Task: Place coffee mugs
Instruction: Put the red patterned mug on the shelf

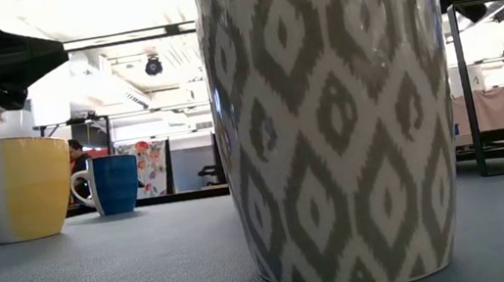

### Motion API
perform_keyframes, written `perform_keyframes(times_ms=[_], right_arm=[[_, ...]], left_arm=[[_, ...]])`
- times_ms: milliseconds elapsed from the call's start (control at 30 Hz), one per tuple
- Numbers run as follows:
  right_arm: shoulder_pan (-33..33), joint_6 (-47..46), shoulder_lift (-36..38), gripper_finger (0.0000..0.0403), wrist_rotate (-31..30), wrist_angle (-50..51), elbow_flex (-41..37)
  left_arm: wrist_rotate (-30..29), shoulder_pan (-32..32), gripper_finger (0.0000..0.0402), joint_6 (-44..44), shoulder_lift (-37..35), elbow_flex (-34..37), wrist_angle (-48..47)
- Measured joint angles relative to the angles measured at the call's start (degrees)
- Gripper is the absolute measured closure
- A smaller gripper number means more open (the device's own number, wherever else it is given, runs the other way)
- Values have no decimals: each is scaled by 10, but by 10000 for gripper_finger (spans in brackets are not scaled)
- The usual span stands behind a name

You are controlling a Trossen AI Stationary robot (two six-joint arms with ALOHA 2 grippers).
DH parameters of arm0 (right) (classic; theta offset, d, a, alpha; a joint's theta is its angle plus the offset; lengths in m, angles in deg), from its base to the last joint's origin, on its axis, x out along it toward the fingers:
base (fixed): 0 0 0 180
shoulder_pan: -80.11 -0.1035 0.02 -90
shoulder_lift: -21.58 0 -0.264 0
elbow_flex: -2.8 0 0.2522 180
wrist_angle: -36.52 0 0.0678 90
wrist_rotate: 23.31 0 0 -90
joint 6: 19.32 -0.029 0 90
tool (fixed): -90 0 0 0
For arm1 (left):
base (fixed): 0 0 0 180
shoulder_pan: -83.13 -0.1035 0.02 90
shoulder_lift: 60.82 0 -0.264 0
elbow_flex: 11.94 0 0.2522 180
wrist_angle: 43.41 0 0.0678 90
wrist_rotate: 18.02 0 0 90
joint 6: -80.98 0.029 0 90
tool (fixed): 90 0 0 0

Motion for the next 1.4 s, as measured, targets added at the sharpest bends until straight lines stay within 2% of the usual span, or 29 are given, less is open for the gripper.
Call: perform_keyframes(times_ms=[233, 367, 700, 1100, 1400], right_arm=[[-15, -20, -57, 278, 84, 4, 22], [-46, -20, -89, 278, 95, 16, 57], [-161, -53, -173, 278, 98, 178, 187], [-342, -191, -241, 303, 99, 247, 269], [-458, -327, -274, 310, 99, 277, 277]], left_arm=[[0, 0, 306, 0, 0, 0, 0], [0, 0, 306, 0, 0, 0, 0], [0, 0, 306, 0, 0, 0, 0], [0, 0, 306, 0, 0, 0, 0], [0, 0, 306, 0, 0, 0, 0]])
